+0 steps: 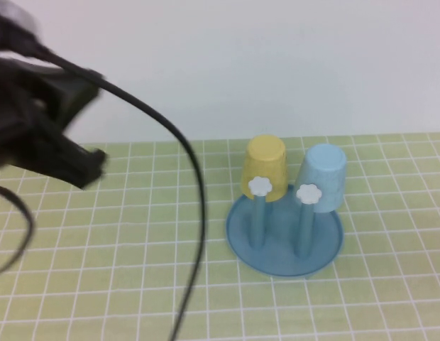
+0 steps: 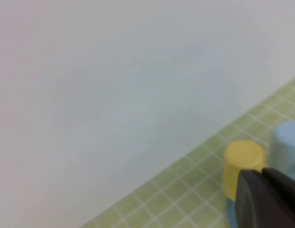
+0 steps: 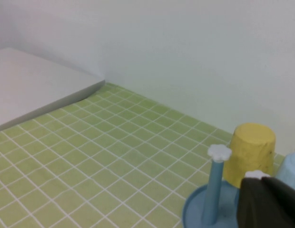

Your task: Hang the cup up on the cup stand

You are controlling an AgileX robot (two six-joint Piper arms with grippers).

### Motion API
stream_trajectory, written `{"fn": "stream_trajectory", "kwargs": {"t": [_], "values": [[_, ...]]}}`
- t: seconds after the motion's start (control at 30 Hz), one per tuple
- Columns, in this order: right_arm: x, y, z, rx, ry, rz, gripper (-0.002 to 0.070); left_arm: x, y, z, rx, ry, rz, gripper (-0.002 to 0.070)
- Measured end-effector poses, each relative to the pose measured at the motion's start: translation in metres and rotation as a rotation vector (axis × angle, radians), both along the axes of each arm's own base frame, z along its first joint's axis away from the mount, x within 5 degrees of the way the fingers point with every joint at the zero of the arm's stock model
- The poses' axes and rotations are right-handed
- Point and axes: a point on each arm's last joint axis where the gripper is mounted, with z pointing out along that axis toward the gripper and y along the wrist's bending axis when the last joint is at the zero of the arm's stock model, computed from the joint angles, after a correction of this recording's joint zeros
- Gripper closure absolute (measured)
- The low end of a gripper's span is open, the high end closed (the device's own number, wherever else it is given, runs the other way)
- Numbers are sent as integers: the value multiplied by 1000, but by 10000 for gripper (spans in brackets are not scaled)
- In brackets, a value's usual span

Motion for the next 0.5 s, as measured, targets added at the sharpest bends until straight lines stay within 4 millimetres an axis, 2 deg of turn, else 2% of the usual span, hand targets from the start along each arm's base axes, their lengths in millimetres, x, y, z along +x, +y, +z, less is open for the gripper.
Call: {"fn": "stream_trajectory", "kwargs": {"t": [0.1, 0.27, 0.5], "values": [[1, -1, 0, 11, 7, -18, 674, -6, 19, 8, -22, -38, 79, 675], [4, -4, 4, 97, 27, -77, 674, -29, 56, 21, -60, -132, 240, 675], [19, -29, 13, 185, -41, -397, 674, -60, 88, 28, -70, -214, 451, 675]]}}
